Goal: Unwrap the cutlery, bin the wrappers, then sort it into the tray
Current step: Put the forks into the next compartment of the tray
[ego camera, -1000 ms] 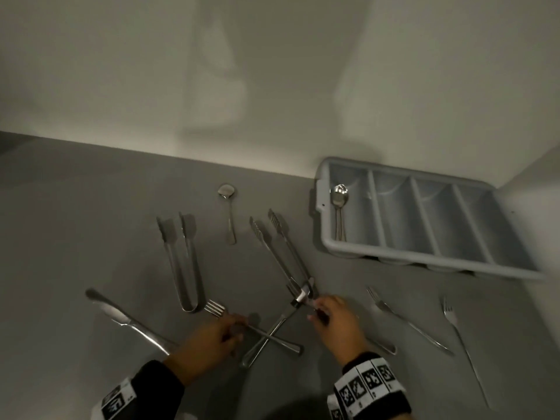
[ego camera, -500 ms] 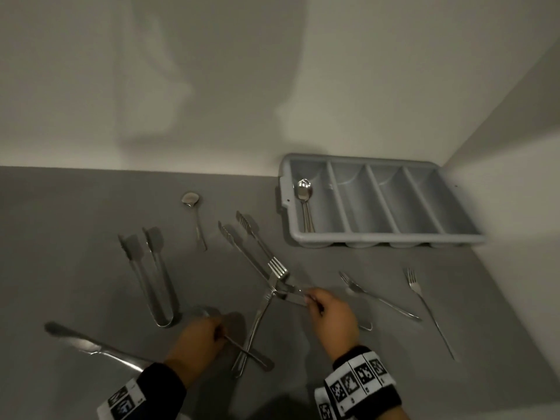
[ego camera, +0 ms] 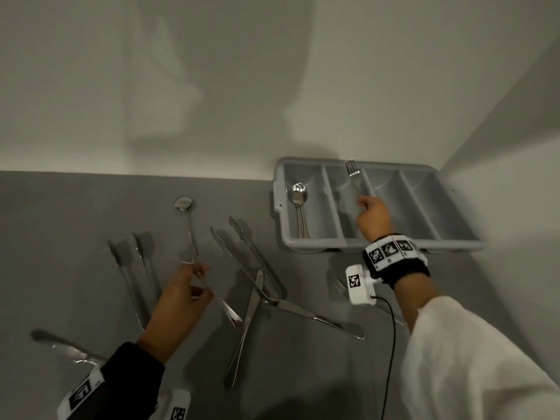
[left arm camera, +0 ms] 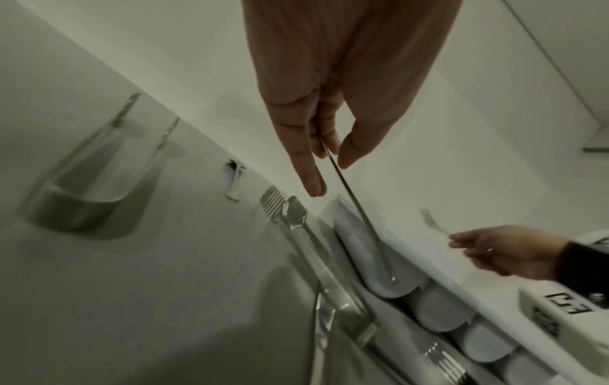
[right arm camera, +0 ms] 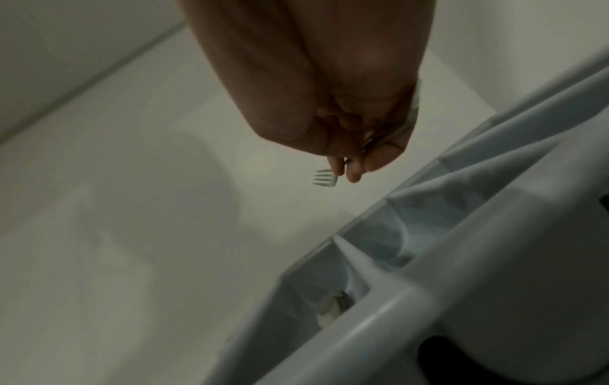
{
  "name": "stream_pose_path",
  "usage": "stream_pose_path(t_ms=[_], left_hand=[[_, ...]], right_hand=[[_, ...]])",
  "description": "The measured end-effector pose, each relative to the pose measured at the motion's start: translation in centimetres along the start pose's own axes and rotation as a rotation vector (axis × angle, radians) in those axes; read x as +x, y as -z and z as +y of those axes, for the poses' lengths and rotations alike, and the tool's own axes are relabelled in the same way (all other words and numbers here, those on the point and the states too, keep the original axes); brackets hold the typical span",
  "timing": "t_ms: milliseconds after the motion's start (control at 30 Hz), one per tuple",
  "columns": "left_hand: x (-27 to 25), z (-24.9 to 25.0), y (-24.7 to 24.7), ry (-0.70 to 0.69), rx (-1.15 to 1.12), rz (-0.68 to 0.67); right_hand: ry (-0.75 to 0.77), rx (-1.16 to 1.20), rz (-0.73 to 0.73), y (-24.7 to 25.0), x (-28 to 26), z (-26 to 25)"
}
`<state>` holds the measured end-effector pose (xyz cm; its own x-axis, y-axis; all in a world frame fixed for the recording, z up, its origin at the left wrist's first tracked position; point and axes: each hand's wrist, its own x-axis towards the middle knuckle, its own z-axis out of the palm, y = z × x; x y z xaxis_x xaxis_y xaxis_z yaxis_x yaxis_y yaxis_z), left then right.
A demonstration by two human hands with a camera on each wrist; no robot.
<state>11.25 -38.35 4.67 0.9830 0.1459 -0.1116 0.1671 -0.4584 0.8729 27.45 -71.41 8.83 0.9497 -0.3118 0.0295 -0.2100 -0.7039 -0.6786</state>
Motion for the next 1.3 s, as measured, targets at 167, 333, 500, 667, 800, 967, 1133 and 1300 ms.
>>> stream_pose_path(t_ms=[167,333,500,667,800,967,1133,1300], left_hand=[[1.0,2.9,-1.0,-0.067,-0.095,0.011],[1.3,5.9,-1.6,-0.110,-0.164,-0.033],[3.6,10.1,-3.3,-0.221,-0.179,-0.054],[8.2,15.6,-7.8,-0.376,-0.063,-0.103],[12.1,19.2,-13.8,-0.442,0.078,-0.140],[16.2,21.5,-21.3,-0.220,0.191,-0.355],[18.2,21.3,-25.7,-0.341,0.842,-0.527],[19.8,19.0,-28.3,-0.257,1.019,-0.599]], right_hand=[[-0.144,-0.224,-0.292,-2.6,4.2,0.9],[-0.118,-0.370,-0.431,-5.8,7.1,5.3],[-0.063,-0.315,-0.423,-4.5,5.5,4.3],[0.200,0.041,-0.070,0.8,0.2,4.3],[0.290,0.139,0.070,3.7,-6.3,8.7],[0.075,-0.011,0.044,4.5,-11.0,16.9],[-0.248,-0.142,-0.001,5.4,-14.2,22.3],[-0.337,-0.192,-0.036,5.8,-15.5,23.1]])
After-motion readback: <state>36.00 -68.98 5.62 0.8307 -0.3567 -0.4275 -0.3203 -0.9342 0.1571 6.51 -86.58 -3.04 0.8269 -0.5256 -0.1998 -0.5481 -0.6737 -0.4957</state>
